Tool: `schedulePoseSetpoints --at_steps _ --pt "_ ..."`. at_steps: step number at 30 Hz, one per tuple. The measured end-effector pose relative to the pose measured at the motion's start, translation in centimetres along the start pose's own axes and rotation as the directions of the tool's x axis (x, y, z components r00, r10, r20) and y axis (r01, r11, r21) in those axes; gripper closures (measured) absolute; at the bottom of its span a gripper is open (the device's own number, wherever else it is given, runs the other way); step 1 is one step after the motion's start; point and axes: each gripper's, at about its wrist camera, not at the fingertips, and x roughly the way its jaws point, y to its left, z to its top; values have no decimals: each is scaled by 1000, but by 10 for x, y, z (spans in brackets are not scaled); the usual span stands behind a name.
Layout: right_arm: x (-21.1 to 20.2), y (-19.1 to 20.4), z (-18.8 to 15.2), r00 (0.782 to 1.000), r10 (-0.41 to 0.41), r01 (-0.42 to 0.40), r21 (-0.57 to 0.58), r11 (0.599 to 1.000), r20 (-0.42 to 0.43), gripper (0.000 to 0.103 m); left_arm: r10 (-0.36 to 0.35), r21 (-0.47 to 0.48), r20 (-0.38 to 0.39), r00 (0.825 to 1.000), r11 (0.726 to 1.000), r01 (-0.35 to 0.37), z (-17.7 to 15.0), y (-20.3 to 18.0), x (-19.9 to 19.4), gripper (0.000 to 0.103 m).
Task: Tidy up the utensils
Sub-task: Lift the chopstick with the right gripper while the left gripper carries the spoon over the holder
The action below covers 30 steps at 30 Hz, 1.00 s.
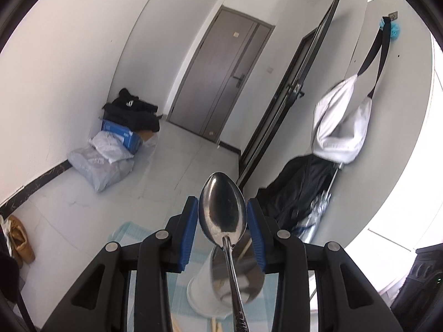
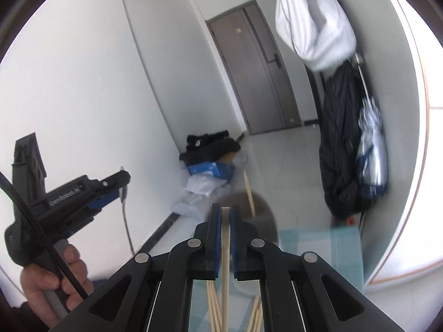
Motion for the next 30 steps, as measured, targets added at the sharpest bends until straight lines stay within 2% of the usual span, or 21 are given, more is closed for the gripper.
schedulePoseSetpoints --at_steps 5,11,15,23,30 --pt "7 -2 37 999 -3 4 -16 1000 47 98 9 7 48 999 1000 -9 15 -9 17 72" --pt "19 -10 82 992 -14 17 -25 1000 128 98 18 69 130 991 997 -27 24 -19 45 72" --pt "30 -15 101 981 -28 34 -28 999 193 98 14 108 141 990 994 -29 22 -21 65 72" --pt "69 -35 111 968 -87 81 35 996 235 98 12 138 102 995 990 -26 5 -12 104 72" --pt "98 -52 104 967 -115 104 62 993 226 98 14 223 144 989 974 -46 -5 -22 112 72"
